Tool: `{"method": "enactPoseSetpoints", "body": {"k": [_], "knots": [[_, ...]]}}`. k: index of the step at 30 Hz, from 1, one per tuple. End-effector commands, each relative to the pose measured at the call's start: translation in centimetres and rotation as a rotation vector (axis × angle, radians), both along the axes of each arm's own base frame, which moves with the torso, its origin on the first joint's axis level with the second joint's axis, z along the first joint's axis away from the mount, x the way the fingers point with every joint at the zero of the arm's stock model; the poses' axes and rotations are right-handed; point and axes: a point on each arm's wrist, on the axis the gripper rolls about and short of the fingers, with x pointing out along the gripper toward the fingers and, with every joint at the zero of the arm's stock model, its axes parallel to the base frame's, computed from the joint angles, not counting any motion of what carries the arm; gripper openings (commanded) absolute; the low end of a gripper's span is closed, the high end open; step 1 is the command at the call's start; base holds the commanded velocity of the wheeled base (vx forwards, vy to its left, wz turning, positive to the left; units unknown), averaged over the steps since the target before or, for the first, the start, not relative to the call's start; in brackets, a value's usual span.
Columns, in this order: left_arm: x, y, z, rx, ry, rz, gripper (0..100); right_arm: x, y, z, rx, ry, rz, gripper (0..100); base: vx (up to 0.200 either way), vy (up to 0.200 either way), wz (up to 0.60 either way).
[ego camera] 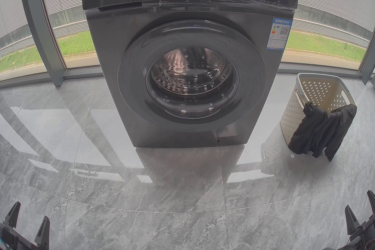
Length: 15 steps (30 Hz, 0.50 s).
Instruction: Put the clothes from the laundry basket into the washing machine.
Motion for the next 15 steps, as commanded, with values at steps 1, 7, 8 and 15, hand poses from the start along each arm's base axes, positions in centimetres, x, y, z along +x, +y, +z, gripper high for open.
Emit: {"method": "enactPoseSetpoints", "body": {"k": [1, 7, 8, 15], "knots": [[0.00, 0.00, -0.48, 0.000, 0.001, 0.001, 100, 0.07, 0.00, -0.27, 0.001, 0.009, -0.002, 100, 0.000, 0.000, 0.00], [0.00, 0.00, -0.51, 0.011, 0.004, 0.002, 100, 0.06, -0.01, -0.24, 0.000, 0.009, -0.003, 100, 0.000, -0.033, 0.00], [0.00, 0.00, -0.53, 0.014, 0.005, -0.001, 100, 0.07, 0.00, -0.28, 0.000, 0.010, -0.002, 100, 0.000, -0.200, 0.00], [0.00, -0.01, -0.49, 0.015, 0.002, -0.004, 100, 0.08, 0.00, -0.28, 0.000, 0.012, -0.002, 100, 0.000, -0.200, 0.00]]}}
